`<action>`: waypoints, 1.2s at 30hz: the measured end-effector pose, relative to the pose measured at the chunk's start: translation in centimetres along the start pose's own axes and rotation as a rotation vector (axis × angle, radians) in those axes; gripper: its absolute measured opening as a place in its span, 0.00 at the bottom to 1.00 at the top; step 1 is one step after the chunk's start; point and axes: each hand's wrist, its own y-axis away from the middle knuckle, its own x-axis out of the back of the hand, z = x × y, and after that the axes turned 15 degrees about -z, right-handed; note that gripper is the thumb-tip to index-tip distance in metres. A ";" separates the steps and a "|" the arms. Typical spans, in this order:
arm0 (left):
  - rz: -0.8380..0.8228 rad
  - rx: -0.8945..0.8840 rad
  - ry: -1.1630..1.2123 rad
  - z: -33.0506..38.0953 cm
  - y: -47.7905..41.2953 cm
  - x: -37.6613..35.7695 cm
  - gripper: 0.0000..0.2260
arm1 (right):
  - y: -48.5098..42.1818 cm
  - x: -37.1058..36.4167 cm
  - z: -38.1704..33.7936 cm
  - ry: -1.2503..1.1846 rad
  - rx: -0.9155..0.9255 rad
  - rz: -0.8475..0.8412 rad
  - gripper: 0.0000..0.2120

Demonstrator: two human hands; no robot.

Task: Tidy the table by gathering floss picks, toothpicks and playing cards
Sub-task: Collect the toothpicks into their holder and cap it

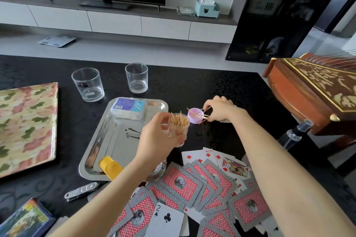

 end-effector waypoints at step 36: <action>-0.079 -0.094 -0.069 1.5 2.4 -2.6 0.24 | 16.0 0.2 -6.6 -0.364 0.427 0.237 0.10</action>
